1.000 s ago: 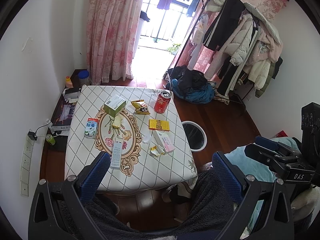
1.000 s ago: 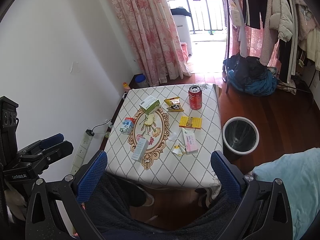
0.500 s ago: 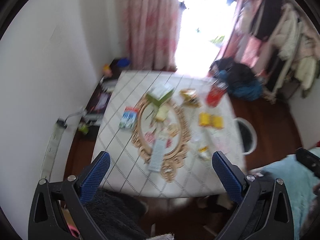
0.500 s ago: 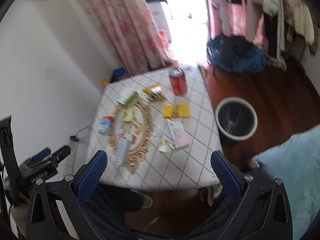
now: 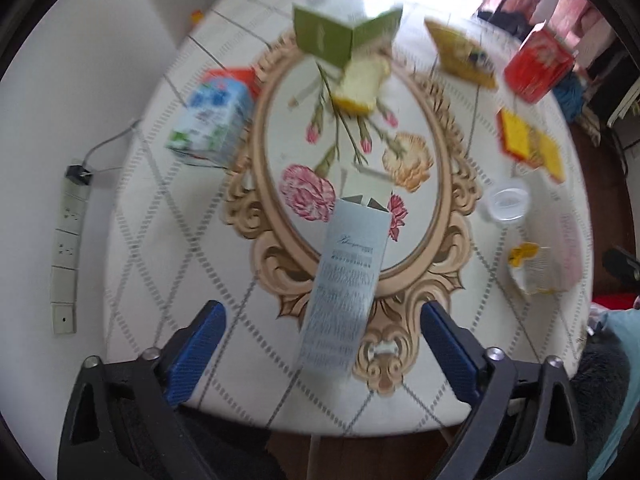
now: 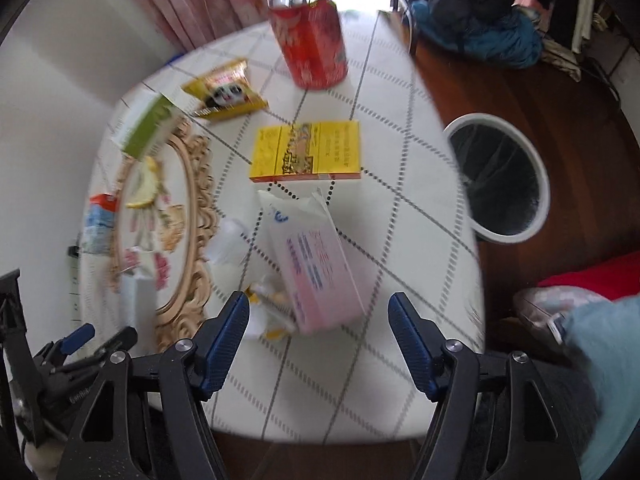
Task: Collect trash
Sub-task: 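Grasp the torn pink-white box with the right tool while the left tool grasps the white box, then carry both boxes over the white bin and open both tools to drop them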
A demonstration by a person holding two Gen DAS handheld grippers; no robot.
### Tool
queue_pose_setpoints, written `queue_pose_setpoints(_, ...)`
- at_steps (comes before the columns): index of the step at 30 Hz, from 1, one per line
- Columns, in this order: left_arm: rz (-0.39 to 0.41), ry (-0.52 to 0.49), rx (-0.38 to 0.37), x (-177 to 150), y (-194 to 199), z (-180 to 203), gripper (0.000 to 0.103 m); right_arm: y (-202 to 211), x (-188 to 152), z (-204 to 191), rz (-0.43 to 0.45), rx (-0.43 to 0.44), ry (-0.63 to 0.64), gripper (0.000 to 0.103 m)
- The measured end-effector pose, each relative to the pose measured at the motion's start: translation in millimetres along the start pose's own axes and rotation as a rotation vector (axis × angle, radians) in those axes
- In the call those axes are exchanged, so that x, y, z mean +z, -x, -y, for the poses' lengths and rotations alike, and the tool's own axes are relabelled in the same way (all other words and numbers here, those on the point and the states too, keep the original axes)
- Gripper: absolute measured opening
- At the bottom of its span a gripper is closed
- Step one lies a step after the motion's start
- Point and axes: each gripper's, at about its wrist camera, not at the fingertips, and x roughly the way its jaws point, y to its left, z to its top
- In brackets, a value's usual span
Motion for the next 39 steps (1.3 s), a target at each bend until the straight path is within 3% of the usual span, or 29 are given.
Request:
queue_pose_setpoints(1,-0.019,-0.005,-0.003,2,-8,1,0.080,-10,4,-1,-0.014,-0.007,0.001,0.074)
queue_pose_setpoints(4,-0.055,-0.011,-0.009,4,-24,4,0.070,-39,16,-5,-0.060,-0.021,0.004,0.074)
queue_pose_setpoints(7,-0.062,-0.010,-0.011,3,-28,4,0.050,-56,21,-8,-0.090,-0.025,0.011,0.073)
queue_pose_setpoints(9,-0.040,-0.011,-0.014,1,-25,5,0.044,-63,21,-9,-0.105,-0.030,0.023,0.056)
queue_pose_setpoints(10,-0.033,-0.008,-0.006,0,-25,6,0.036,-64,20,-9,-0.106,-0.033,0.028,0.056)
queue_pose_setpoints(17,-0.012,0.021,-0.050,-30,1,19,0.035,-36,-4,15,-0.081,-0.038,-0.015,0.056)
queue_pose_setpoints(22,-0.032,0.007,-0.092,-65,7,44,0.035,-17,-46,33,-0.105,-0.065,-0.046,0.056)
queue_pose_setpoints(25,-0.019,-0.037,-0.061,-80,7,58,0.035,-21,-68,37,-0.135,-0.067,-0.050,0.056)
queue_pose_setpoints(29,-0.006,-0.095,-0.007,-88,10,73,0.035,-34,-84,36,-0.166,-0.059,-0.052,0.057)
queue_pose_setpoints(36,0.003,-0.097,-0.011,-86,6,74,0.034,-38,-92,20,-0.145,-0.101,-0.015,0.058)
queue_pose_setpoints(39,0.016,-0.112,-0.003,-69,1,79,0.033,-42,-93,11,-0.132,-0.113,0.001,0.055)
